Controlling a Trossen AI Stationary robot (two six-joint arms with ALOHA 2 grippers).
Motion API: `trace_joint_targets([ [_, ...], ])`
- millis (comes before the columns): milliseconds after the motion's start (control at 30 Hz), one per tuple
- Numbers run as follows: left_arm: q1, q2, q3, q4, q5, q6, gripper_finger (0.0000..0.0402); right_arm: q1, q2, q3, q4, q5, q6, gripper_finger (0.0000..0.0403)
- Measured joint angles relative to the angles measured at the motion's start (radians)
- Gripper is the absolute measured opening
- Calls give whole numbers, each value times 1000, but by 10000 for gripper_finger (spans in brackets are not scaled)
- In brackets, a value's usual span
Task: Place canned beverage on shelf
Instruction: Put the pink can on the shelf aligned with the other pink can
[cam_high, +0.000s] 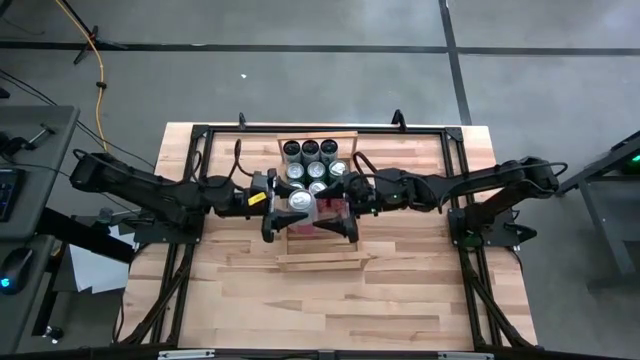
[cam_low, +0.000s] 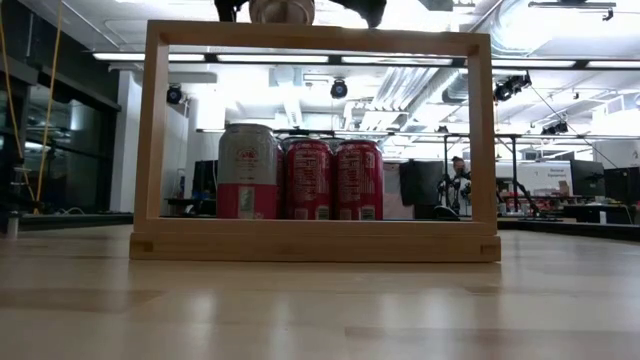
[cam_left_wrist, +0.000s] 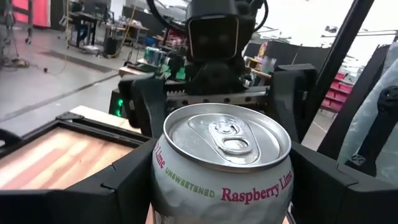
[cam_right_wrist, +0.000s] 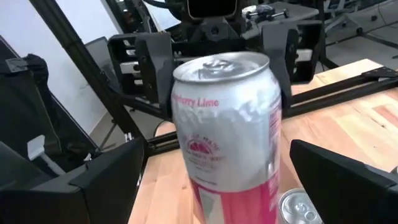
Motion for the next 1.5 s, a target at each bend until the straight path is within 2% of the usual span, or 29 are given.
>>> trace_joint_targets([
  [133,0,0,0,4,-51,27,277,1,0,0,-25,0,0,391],
  [367,0,0,0,24,-48,45,277,1,26,0,-30,15,-25,391],
  [433,0,0,0,35,-30,46,277,1,39,0,-23,13,-26,391],
  [567,12,-1,0,62,102,40,277,-2,56,0,2,-22,-26,391],
  [633,14,-1,0,57,135,23,277,-2,56,0,24,-35,-29,391],
  [1033,53,-1,0,51,112,45,277,-2,55,0,62,-24,-27,389],
  [1200,64,-1,0,51,105,58,277,-2,55,0,61,26,-18,362],
  [1500,64,-1,0,51,102,68,277,-2,55,-1,59,27,-22,279],
])
